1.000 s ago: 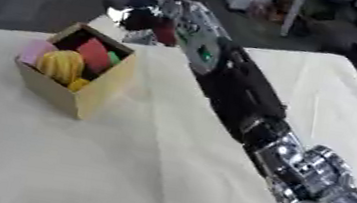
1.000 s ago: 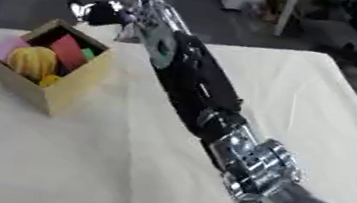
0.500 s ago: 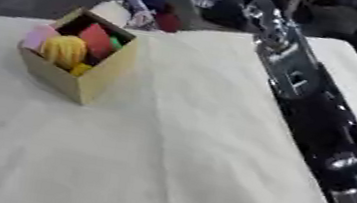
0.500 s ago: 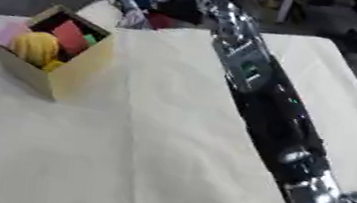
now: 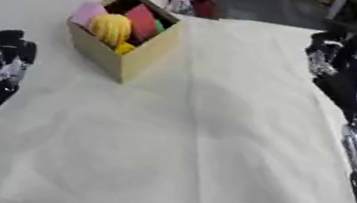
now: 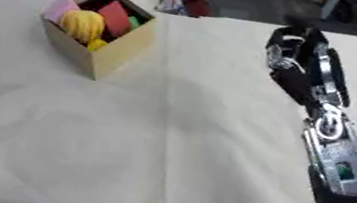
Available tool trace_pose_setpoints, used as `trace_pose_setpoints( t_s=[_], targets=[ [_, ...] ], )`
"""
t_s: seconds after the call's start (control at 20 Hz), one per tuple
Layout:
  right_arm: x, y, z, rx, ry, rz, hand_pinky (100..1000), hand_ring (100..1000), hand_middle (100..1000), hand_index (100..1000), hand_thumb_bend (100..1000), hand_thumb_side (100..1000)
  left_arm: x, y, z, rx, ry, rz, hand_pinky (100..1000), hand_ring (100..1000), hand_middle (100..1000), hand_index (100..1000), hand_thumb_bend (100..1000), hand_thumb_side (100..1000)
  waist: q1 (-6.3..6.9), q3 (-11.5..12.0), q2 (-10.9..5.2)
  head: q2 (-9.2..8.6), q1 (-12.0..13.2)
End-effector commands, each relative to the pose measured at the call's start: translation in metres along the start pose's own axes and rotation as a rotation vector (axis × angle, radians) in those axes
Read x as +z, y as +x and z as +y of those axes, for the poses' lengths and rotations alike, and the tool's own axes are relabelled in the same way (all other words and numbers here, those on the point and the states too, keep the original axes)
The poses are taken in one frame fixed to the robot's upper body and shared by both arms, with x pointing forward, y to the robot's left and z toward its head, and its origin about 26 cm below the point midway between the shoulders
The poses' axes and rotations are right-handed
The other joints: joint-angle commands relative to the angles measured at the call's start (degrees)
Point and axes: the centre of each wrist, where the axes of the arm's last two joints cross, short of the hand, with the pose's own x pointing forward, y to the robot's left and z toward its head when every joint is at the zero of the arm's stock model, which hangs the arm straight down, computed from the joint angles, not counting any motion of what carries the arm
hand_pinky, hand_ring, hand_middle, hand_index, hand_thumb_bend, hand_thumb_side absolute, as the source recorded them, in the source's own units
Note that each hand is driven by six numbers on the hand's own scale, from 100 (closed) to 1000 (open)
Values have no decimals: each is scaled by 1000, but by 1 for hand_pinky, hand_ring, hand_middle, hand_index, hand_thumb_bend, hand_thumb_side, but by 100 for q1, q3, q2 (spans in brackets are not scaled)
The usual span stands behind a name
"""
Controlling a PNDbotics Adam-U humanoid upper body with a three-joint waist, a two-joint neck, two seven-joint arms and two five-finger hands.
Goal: Pick up objects on the table and place them in the box.
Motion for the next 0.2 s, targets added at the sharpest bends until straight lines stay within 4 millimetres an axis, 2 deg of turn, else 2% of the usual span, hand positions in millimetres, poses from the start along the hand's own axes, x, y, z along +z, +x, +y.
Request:
trace_pose_setpoints(
  t_s=[0.05,0.2],
  targets=[
    [2,6,1,-39,-28,-32,661,646,675,872,100,410,-1,2,4,-6,20,-12,727,645,612,756,444,578,-36,-19,-70,29,141],
    [10,3,6,-55,-41,-21,659,641,672,871,100,418,0,1,3,3,32,-9,727,646,613,753,441,576,-5,-48,-59,29,149]
  ],
)
